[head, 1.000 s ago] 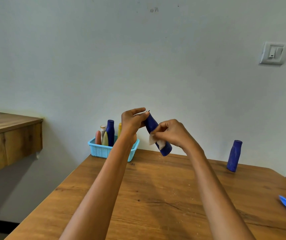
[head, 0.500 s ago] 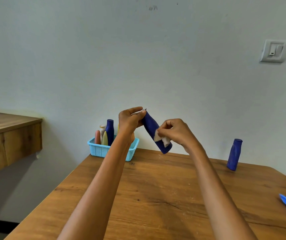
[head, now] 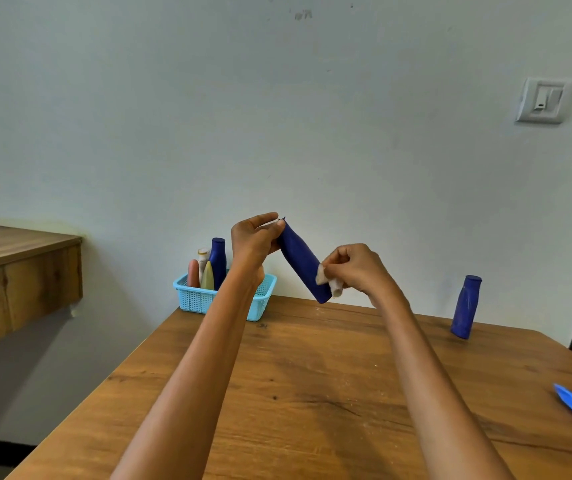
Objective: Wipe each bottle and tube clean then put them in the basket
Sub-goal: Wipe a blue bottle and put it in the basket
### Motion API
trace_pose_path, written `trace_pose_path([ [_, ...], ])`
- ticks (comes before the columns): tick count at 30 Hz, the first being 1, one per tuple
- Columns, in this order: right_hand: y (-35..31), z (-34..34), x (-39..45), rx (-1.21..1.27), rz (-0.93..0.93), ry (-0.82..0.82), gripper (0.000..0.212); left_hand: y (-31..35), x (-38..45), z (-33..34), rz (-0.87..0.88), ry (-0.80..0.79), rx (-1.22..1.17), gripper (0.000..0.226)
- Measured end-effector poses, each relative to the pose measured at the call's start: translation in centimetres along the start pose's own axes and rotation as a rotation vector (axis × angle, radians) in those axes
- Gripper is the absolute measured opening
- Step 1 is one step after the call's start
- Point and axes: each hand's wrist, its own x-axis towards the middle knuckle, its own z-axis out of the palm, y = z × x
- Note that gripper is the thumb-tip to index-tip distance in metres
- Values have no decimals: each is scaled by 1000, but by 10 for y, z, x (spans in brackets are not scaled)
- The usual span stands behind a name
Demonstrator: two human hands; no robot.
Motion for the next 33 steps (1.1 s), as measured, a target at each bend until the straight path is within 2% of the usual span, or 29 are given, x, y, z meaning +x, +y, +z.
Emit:
trace_pose_path([
  [2, -2, 4, 1, 5, -75, 158, 8, 1, 0, 2, -5, 4, -29, 28],
  [4, -6, 10, 3, 27, -160, 194, 8, 1, 0, 4, -2, 17, -49, 27],
  [6, -10, 13, 3, 19, -183, 101, 10, 0, 1, 3, 8, 50, -55, 27],
  [8, -10, 13, 1, -14, -132, -23, 11, -2, 4, -1, 11, 86, -67, 28],
  [10, -4, 11, 1, -49, -69, -71, 10, -2, 6, -6, 14, 111, -67, 31],
  [14, 7, 13, 4, -18, -27, 106, 12, -2, 9, -9, 17, 114, -56, 32],
  [17, -1, 17, 3, -4, -152, 229, 11, -2, 9, -7, 16, 95, -66, 30],
  [20, -11, 21, 3, -55, -221, 130, 10, -3, 9, -6, 27, 106, -65, 31],
  [22, -11, 20, 3, -115, -154, -36, 10, -3, 9, -8, 26, 134, -51, 32],
  [24, -5, 18, 3, -164, -71, -82, 9, -2, 10, -11, 21, 137, -43, 33],
  [28, 8, 14, 5, -119, -47, 140, 14, 0, 7, -9, 7, 20, -33, 33],
  [30, 3, 16, 6, -18, -130, 226, 19, 0, 3, -2, 0, -37, -26, 31],
  [33, -12, 20, 4, 117, -260, 288, 14, -1, -2, 7, 9, -123, -15, 30],
])
